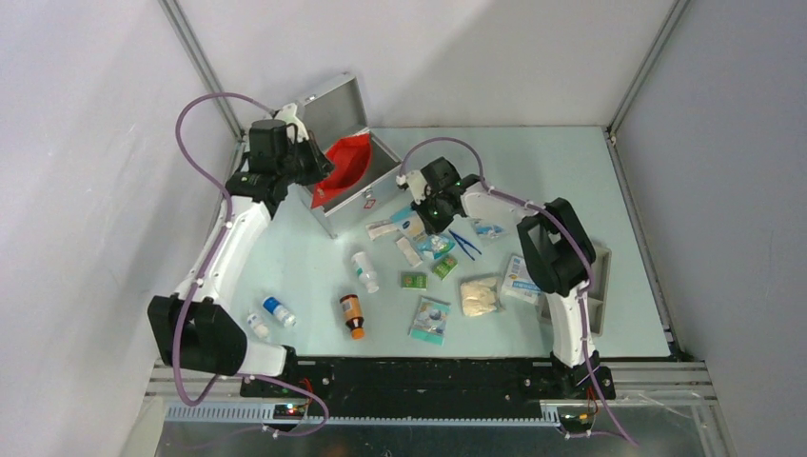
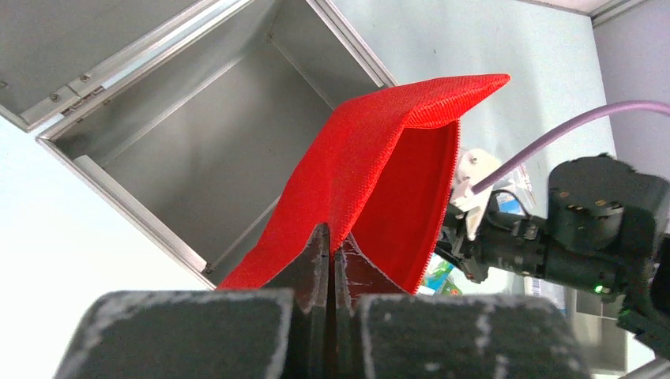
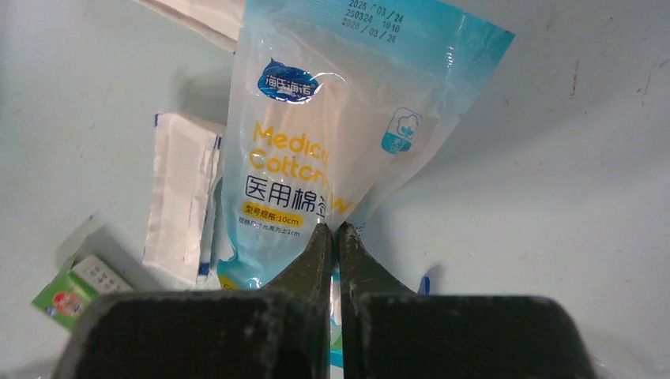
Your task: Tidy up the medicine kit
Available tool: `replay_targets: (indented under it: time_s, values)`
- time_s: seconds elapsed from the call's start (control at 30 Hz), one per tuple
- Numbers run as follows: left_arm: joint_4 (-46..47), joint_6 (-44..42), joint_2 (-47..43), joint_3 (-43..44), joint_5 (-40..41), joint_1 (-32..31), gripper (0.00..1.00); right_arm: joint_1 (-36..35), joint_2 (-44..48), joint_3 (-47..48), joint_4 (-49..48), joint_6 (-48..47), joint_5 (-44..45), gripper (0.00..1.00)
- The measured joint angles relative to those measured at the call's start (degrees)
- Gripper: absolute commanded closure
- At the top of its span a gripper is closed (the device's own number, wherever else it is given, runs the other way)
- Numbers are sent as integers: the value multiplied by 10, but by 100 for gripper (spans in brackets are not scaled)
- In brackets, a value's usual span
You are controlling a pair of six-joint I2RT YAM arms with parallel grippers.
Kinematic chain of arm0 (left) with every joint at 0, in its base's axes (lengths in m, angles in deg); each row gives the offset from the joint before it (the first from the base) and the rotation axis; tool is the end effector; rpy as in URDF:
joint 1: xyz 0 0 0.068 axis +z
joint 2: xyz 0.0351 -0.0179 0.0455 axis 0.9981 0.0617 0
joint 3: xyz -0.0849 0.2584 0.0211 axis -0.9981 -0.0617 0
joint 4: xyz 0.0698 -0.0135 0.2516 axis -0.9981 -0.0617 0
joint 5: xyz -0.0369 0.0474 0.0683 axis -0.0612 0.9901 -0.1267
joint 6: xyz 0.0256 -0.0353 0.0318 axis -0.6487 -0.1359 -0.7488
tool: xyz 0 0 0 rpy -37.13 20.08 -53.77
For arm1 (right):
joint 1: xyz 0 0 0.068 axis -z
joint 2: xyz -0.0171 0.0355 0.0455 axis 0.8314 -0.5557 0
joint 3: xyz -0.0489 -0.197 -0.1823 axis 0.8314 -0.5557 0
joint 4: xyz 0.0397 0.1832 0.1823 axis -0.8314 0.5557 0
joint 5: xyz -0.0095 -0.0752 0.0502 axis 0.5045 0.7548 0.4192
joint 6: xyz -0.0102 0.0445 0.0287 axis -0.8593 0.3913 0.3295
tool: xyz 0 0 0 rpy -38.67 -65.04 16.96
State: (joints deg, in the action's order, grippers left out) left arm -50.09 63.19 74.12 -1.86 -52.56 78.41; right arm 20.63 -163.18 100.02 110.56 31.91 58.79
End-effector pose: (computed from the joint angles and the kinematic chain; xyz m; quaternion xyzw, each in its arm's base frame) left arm 0.3081 -0.0507 0.3636 -0.0453 0.8567 -0.2109 0.4686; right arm 0.3604 0.2658 0.1765 -0.4350 0.8559 0.1286 0.2482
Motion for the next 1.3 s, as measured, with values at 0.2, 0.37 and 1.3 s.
replay_targets:
  time_s: [0.2, 0.37, 1.3]
  values:
    - [0, -7, 35, 7, -27, 0, 100, 38, 56, 26, 36, -27, -73, 100]
    - [-1, -22, 96, 40, -79, 0, 100, 84, 174, 25, 18, -57, -153, 100]
    - [4, -25, 268, 208, -453, -63, 100, 12, 307, -209, -684, -326, -240, 100]
